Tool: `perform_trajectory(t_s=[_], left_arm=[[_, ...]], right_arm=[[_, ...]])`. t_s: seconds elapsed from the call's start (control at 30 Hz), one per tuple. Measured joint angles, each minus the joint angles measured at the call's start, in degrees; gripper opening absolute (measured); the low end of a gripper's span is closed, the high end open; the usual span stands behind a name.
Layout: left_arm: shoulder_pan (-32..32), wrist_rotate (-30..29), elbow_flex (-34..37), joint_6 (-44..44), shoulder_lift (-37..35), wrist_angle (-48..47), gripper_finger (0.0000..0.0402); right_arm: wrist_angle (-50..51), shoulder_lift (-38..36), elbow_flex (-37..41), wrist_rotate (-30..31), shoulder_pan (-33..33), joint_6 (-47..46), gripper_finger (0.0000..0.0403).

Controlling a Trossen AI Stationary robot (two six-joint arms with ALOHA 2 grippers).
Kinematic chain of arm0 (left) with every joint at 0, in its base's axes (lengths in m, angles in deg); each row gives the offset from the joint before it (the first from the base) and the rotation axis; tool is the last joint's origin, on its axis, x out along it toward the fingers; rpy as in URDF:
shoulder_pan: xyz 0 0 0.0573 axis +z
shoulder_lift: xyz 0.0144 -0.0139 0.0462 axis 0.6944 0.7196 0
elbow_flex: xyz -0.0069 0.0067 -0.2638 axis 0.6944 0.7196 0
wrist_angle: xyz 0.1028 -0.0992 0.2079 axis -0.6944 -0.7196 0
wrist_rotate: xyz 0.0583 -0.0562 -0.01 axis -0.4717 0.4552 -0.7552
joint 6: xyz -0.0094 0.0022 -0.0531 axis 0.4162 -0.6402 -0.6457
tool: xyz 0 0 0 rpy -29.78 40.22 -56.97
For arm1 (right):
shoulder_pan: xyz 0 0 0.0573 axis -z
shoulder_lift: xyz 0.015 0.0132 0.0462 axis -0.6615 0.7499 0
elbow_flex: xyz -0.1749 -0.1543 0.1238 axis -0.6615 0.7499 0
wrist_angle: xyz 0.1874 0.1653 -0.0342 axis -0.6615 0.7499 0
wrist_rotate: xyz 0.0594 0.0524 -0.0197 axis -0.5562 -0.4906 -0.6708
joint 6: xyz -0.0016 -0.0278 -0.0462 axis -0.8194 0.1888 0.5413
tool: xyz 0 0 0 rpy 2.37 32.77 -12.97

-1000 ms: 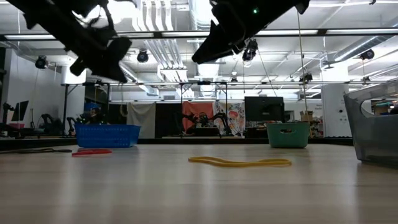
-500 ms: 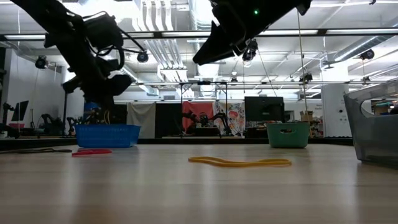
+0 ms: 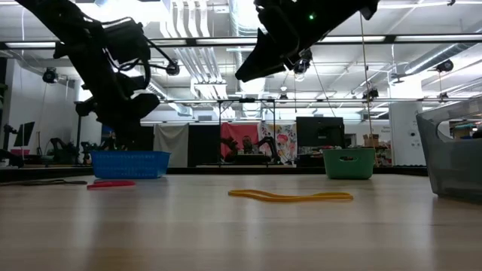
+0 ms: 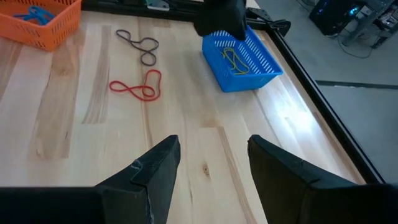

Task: Sort rubber bands into baskets
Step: Put the orange rubber band into right blue bin

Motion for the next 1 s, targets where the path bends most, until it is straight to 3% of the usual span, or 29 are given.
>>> perform_trajectory(t_s=[0.17, 0.43, 0.6, 0.83, 1.0], left_arm=[[-6.4, 5.3, 0.0, -4.8, -0.6, 1.7, 0.0132], [-26.5, 3.2, -0.5, -10.2, -0.8, 8.1, 0.0119], [-36.0, 2.0, -4.8, -5.7, -0.2, 8.4, 0.0111], [-44.8, 2.8, -11.7, -4.6, 2.7, 4.2, 0.0110], [-47.7, 7.6, -14.2, -10.0, 7.5, -1.4, 0.0110]], right_arm=[[2.2, 0.0, 0.2, 0.0, 0.0, 0.0, 0.0185], [2.0, -2.1, 3.0, 0.0, 0.0, -2.1, 0.0185], [2.0, -3.9, 5.3, 0.0, 0.0, -3.8, 0.0185], [2.2, -6.1, 9.5, -0.5, -0.5, -6.2, 0.0185], [2.0, -7.7, 11.8, -0.5, -1.2, -6.7, 0.0185]])
